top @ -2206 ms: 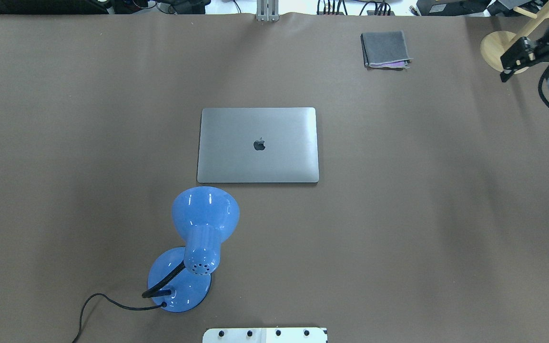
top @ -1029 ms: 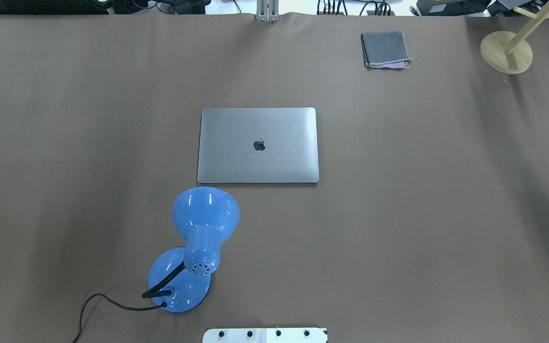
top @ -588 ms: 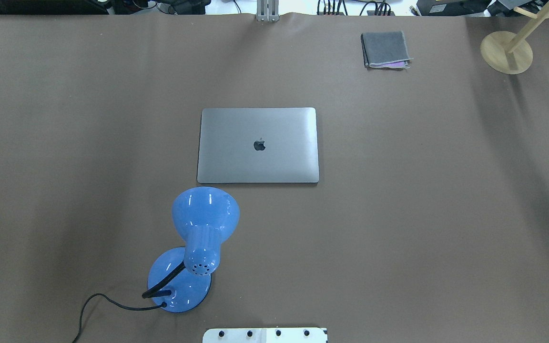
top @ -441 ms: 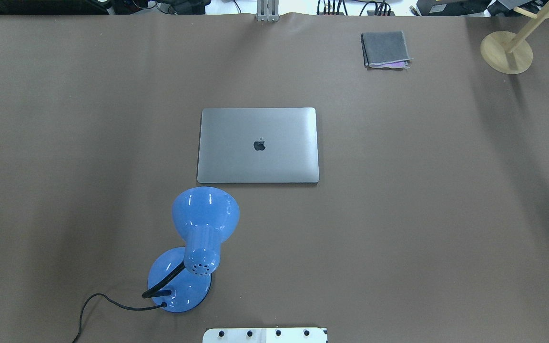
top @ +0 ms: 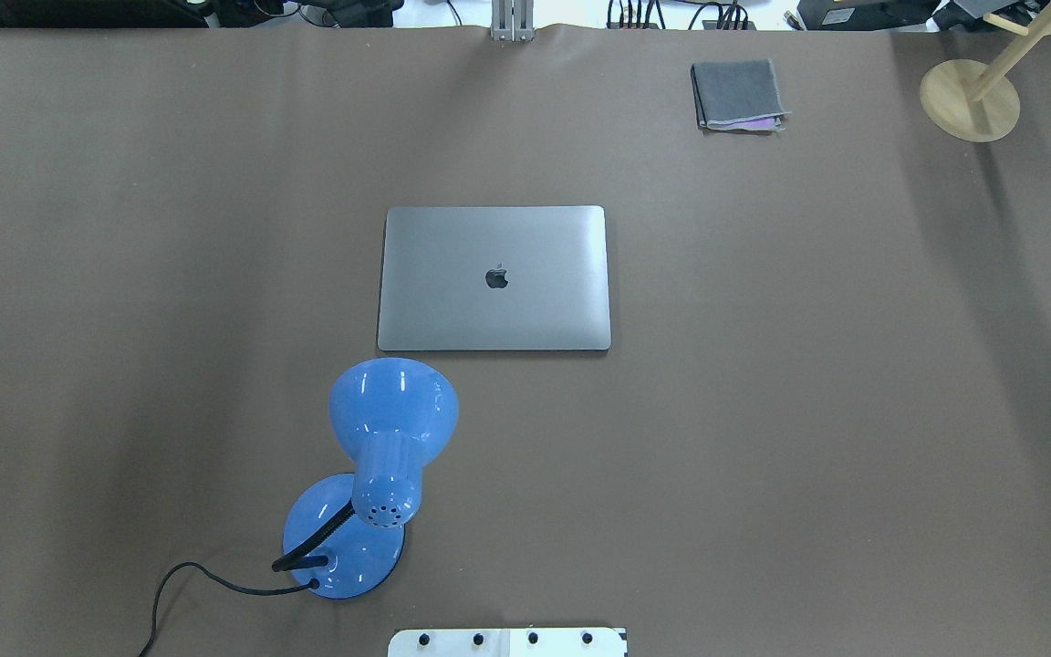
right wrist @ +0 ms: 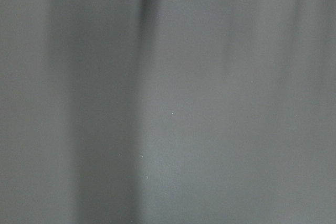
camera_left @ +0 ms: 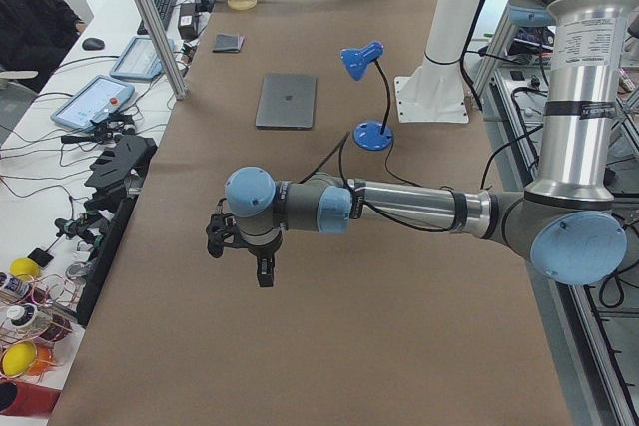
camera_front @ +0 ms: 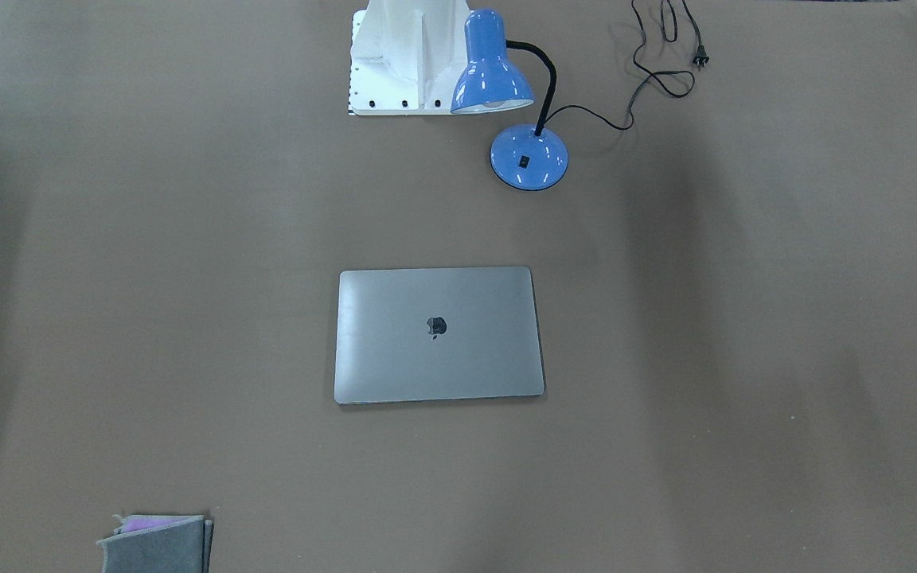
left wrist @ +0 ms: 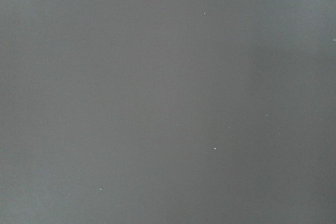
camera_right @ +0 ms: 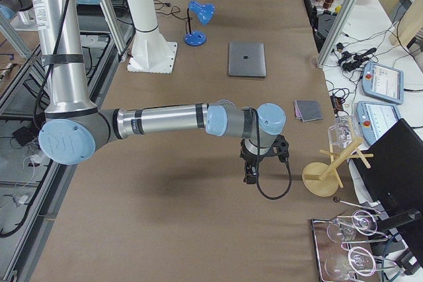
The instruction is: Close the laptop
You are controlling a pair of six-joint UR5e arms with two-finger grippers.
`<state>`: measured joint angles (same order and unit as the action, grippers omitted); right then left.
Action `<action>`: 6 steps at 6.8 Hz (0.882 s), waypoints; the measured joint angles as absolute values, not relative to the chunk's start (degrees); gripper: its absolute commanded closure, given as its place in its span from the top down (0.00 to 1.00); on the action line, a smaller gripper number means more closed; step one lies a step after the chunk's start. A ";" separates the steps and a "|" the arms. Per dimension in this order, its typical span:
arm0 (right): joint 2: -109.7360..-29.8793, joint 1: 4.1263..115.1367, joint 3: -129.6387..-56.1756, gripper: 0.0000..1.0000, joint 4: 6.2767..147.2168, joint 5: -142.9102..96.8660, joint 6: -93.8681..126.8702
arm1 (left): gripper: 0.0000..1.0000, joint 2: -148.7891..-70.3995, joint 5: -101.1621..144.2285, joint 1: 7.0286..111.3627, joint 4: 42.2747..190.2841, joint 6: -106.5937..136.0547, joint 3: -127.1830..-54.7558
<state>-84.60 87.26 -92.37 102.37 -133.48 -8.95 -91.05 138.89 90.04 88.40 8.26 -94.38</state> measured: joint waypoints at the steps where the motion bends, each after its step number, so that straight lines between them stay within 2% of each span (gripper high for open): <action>1: -84.66 87.65 -92.37 1.00 102.38 -133.68 -9.29 | 0.99 -91.04 138.88 90.09 88.36 8.26 -94.38; 6: -84.53 87.89 -92.29 1.00 102.39 -134.08 -8.93 | 0.99 -91.04 136.67 90.72 88.33 8.26 -94.28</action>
